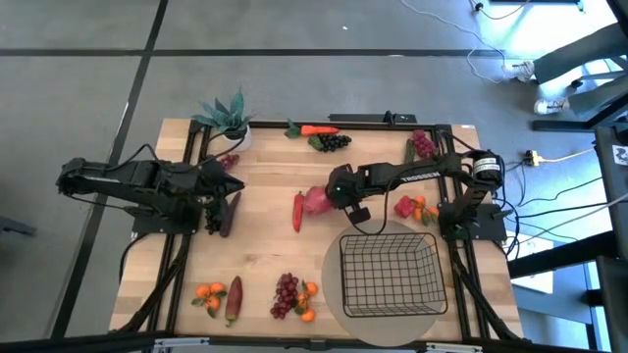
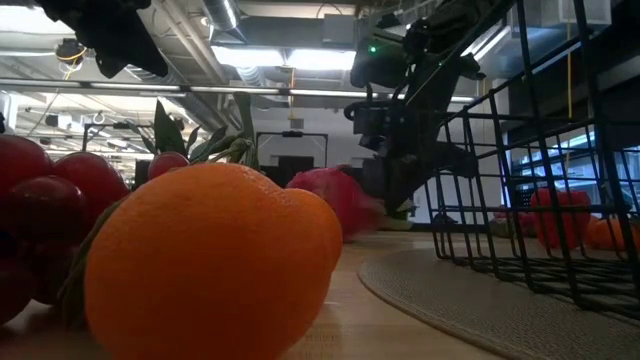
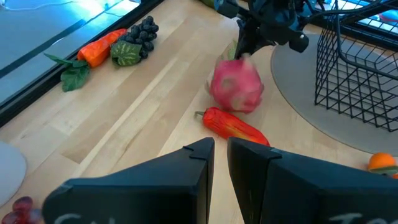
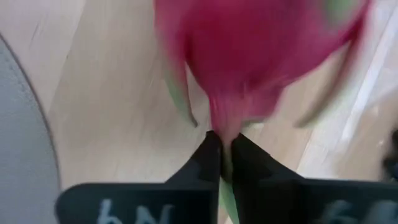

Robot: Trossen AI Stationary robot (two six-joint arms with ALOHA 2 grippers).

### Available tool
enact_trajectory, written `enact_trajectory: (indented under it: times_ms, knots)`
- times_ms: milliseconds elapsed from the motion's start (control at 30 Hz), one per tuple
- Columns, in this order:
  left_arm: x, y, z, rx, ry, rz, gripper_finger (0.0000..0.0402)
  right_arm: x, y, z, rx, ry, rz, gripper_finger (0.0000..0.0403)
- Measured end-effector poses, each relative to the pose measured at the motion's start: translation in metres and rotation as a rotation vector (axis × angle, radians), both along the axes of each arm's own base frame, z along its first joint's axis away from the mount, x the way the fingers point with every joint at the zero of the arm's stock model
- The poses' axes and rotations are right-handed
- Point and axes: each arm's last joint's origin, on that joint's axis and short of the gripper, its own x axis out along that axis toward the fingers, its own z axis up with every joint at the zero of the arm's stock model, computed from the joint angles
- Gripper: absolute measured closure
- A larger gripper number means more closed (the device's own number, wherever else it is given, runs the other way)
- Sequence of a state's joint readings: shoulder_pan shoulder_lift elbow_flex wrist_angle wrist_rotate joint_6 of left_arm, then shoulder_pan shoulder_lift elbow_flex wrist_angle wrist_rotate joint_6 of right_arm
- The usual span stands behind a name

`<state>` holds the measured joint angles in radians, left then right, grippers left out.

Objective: Build produce basket
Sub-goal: Put the dragon fruit into the wire basket

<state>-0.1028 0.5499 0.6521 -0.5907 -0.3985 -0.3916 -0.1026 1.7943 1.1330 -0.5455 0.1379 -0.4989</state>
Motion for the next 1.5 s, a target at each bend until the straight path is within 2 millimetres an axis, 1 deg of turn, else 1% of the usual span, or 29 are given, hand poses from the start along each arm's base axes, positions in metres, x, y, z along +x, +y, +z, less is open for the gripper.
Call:
enact_trajectory:
  times_ms: [100, 233, 400, 533, 700, 800, 900, 1033, 1133, 1200, 1367, 1500]
  knots:
    - [0.0, 0.0, 0.0, 0.0, 0.0, 0.0, 0.0365, 0.001, 0.002, 0.006, 0.034, 0.011, -0.084, 0.0395]
    - [0.0, 0.0, 0.0, 0.0, 0.0, 0.0, 0.0365, 0.003, 0.007, 0.024, 0.054, 0.043, -0.126, 0.0399]
    - [0.0, 0.0, 0.0, 0.001, 0.0, 0.0, 0.0365, 0.011, 0.015, 0.057, 0.062, 0.047, -0.129, 0.0401]
    - [0.0, 0.0, 0.0, 0.001, 0.0, 0.0, 0.0365, 0.014, 0.016, 0.089, 0.091, 0.041, -0.206, 0.0402]
    - [0.0, 0.0, 0.0, 0.001, 0.0, 0.0, 0.0365, 0.009, 0.016, 0.128, 0.13, 0.051, -0.358, 0.0402]
    - [0.0, 0.0, 0.0, 0.001, -0.001, 0.0, 0.0365, 0.005, 0.019, 0.147, 0.155, 0.045, -0.442, 0.0403]
    - [0.0, 0.0, 0.0, 0.007, 0.0, -0.003, 0.0365, 0.0, 0.027, 0.163, 0.147, 0.056, -0.487, 0.0403]
    - [0.0, 0.0, 0.001, 0.007, -0.004, -0.004, 0.0365, -0.009, 0.043, 0.182, 0.155, 0.075, -0.524, 0.0403]
    - [0.001, 0.0, 0.001, 0.007, -0.012, -0.004, 0.0365, -0.017, 0.054, 0.192, 0.16, 0.1, -0.559, 0.0403]
    - [0.001, 0.0, 0.002, 0.006, -0.02, -0.004, 0.0365, -0.018, 0.061, 0.195, 0.178, 0.083, -0.569, 0.0403]
    - [0.006, -0.001, 0.007, 0.051, -0.061, -0.031, 0.0365, -0.025, 0.078, 0.201, 0.195, 0.077, -0.513, 0.0403]
    - [0.015, -0.004, 0.018, 0.121, -0.164, -0.078, 0.0365, -0.033, 0.09, 0.207, 0.205, 0.063, -0.454, 0.0403]
